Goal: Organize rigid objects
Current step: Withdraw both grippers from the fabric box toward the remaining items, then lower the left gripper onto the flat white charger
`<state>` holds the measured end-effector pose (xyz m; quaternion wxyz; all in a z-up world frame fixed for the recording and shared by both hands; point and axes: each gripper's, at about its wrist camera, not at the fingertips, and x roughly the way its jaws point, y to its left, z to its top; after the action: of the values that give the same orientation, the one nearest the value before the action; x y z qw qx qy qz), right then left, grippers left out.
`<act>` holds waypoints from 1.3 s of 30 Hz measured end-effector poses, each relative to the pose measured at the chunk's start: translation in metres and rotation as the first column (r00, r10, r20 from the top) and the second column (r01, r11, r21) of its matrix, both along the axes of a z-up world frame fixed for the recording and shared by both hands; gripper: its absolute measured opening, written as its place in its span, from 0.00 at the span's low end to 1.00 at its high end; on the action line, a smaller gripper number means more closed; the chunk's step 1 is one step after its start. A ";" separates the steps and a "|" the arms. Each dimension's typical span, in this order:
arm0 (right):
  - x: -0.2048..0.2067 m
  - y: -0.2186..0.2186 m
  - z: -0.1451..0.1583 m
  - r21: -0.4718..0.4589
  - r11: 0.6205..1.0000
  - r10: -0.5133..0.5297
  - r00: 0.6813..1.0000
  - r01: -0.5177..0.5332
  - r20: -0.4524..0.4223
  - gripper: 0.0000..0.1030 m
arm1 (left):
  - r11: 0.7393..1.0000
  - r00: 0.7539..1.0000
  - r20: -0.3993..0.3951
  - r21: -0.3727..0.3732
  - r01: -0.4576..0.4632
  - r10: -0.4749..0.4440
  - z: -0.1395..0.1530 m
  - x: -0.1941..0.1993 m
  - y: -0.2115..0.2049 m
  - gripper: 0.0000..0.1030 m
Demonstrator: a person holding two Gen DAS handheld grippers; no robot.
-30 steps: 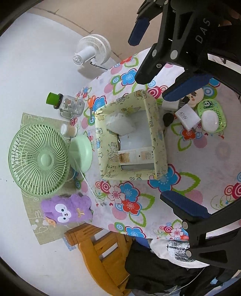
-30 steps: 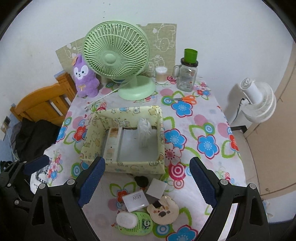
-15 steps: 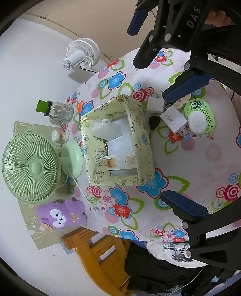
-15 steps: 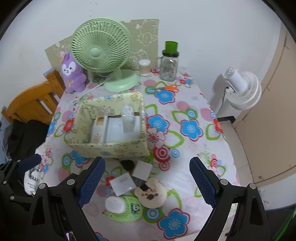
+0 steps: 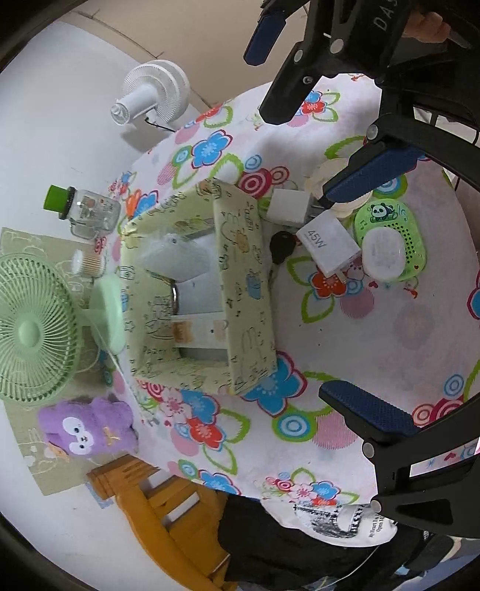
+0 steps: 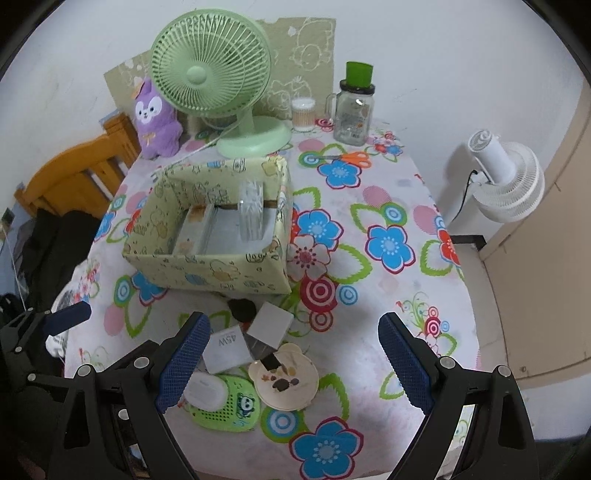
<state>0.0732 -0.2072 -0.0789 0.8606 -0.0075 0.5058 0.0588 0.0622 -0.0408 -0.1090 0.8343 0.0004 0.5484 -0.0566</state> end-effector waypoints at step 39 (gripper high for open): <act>0.030 -0.015 -0.100 0.001 0.997 0.074 0.988 -0.074 -0.137 0.91 | 1.000 0.990 -0.136 0.010 0.024 -0.022 -0.097 0.027 -0.048 0.95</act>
<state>0.1034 -0.2218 -0.1786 0.8211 -0.0240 0.5632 0.0900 0.0893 -0.0884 -0.2056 0.7942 0.0078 0.6044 -0.0629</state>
